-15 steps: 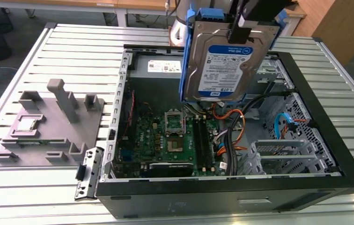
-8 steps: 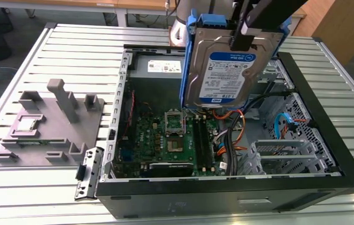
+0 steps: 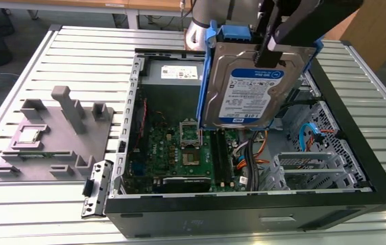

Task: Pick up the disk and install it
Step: 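Pick up the disk, then insert the disk into the insertion slot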

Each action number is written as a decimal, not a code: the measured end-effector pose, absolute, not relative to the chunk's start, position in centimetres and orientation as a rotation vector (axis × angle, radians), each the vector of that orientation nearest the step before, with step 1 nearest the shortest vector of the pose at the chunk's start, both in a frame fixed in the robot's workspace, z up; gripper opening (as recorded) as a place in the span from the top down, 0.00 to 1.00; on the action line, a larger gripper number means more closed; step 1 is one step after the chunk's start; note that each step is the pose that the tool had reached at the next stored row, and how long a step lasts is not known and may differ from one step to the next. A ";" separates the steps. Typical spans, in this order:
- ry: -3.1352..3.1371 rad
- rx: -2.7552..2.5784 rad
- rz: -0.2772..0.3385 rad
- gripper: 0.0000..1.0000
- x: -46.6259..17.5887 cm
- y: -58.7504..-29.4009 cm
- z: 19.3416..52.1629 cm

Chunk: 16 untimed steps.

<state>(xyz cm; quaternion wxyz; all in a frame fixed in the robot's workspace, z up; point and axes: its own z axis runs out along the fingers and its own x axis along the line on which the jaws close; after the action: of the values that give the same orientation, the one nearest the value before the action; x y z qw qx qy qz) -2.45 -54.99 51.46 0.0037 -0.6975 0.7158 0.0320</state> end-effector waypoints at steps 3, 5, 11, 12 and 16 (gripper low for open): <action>2.244 -2.186 0.101 0.65 -2.4 -55.6 51.4; 2.244 -2.185 0.100 0.65 -2.4 -56.0 51.4; 2.244 -2.185 0.100 0.65 -2.4 -56.3 51.4; 2.244 -2.185 0.100 0.65 -2.4 -56.3 51.4; 2.244 -2.185 0.102 0.65 -2.1 -56.3 51.4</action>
<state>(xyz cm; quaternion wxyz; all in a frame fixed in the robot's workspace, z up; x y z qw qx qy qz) -2.13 -56.33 51.40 0.0041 -0.6972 0.7161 0.0324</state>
